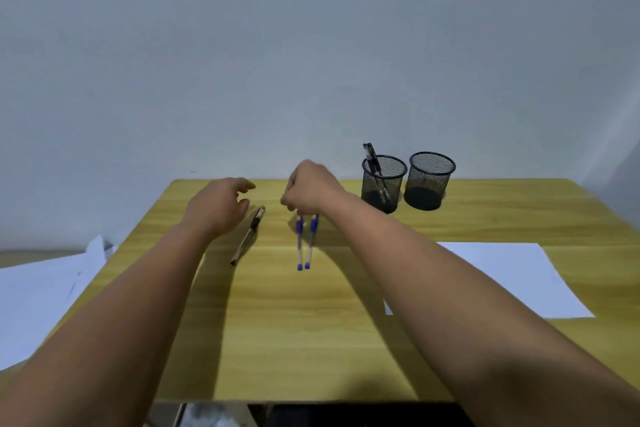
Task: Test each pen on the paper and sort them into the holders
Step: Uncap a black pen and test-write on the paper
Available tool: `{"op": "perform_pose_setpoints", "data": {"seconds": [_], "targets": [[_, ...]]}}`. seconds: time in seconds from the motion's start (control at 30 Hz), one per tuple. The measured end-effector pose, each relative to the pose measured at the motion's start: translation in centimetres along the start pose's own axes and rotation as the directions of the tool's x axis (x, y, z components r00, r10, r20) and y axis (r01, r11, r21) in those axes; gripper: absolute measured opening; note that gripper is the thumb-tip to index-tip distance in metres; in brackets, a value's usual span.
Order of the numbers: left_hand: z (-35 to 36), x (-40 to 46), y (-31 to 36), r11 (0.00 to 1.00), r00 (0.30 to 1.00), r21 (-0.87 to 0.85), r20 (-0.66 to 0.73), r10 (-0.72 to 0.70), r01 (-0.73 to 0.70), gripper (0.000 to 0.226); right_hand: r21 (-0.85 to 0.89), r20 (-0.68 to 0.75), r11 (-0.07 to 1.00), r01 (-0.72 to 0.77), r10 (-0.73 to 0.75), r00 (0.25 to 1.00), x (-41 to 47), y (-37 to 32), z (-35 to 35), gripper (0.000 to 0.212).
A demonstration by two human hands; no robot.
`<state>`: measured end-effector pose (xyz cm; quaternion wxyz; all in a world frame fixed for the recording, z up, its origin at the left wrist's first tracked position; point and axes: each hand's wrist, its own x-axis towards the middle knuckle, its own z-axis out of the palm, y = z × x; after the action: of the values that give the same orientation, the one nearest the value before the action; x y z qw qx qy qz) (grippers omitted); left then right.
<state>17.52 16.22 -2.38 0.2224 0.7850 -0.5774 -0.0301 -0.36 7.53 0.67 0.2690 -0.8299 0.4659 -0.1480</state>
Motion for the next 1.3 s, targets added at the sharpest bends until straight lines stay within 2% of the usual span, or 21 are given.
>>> {"op": "perform_pose_setpoints", "data": {"seconds": [0.17,0.27,0.4,0.53,0.67,0.83,1.03,1.2,1.3], "targets": [[2.1,1.1,-3.0,0.990,0.972,0.063,0.205,0.111,-0.127,0.052,-0.019,0.082,1.000,0.024,-0.022,0.996,0.9,-0.7,5.7,0.018],[3.0,1.4,-4.3,0.985,0.955,0.052,0.261,0.143,-0.162,0.052,-0.024,0.115,0.999,0.028,-0.026,0.993,1.4,-1.0,7.9,0.020],[3.0,1.5,-5.1,0.985,0.959,0.034,0.236,0.157,-0.169,0.057,-0.013,0.113,1.000,0.011,-0.010,0.994,1.9,-1.3,8.9,0.031],[3.3,1.8,-5.9,0.980,0.963,-0.005,0.187,0.195,-0.197,0.037,-0.029,0.122,1.000,0.005,-0.002,0.993,2.3,-1.4,9.1,0.037],[3.4,1.6,-6.2,0.977,0.967,-0.065,0.147,0.210,-0.203,0.033,-0.061,0.098,0.998,-0.007,0.013,0.995,2.6,-1.1,8.9,0.035],[3.2,0.5,-5.1,0.974,0.963,-0.118,0.168,0.211,-0.193,0.047,-0.076,0.069,0.996,-0.042,0.048,0.996,2.3,-0.5,7.3,0.028],[3.6,0.7,-4.4,0.966,0.955,-0.086,0.151,0.256,-0.245,0.047,-0.115,0.151,0.993,-0.017,0.035,0.988,1.6,-0.6,6.2,0.032],[3.4,0.5,-4.5,0.963,0.956,-0.043,0.117,0.269,-0.266,0.019,-0.134,0.153,0.991,0.027,-0.006,0.988,1.1,-0.6,6.4,0.027],[2.5,-0.4,-4.8,0.963,0.957,0.005,0.114,0.268,-0.270,0.013,-0.043,0.132,0.998,0.034,-0.028,0.991,0.4,-0.5,5.8,0.021]]}}
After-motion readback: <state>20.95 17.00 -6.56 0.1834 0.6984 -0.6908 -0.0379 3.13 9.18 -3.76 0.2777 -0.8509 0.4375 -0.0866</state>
